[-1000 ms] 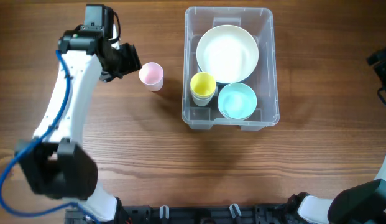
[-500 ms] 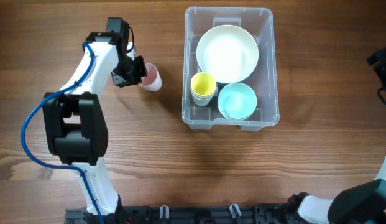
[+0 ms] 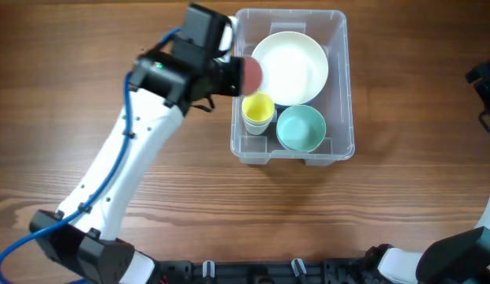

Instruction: Pack container

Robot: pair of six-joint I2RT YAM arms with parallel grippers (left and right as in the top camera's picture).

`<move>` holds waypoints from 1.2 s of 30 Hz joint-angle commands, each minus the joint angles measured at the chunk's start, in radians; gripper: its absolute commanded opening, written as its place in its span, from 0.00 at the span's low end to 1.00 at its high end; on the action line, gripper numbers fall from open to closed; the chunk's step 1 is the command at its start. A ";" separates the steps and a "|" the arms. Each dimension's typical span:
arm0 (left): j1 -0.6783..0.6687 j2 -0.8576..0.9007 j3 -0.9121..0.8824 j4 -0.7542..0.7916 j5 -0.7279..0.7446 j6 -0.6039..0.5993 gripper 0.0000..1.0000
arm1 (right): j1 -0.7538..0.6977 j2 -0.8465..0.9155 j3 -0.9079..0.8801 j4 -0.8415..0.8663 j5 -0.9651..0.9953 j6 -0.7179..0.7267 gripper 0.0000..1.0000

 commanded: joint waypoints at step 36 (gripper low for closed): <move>0.185 -0.143 0.027 0.018 -0.085 0.027 1.00 | 0.003 0.005 0.005 0.002 -0.005 0.006 1.00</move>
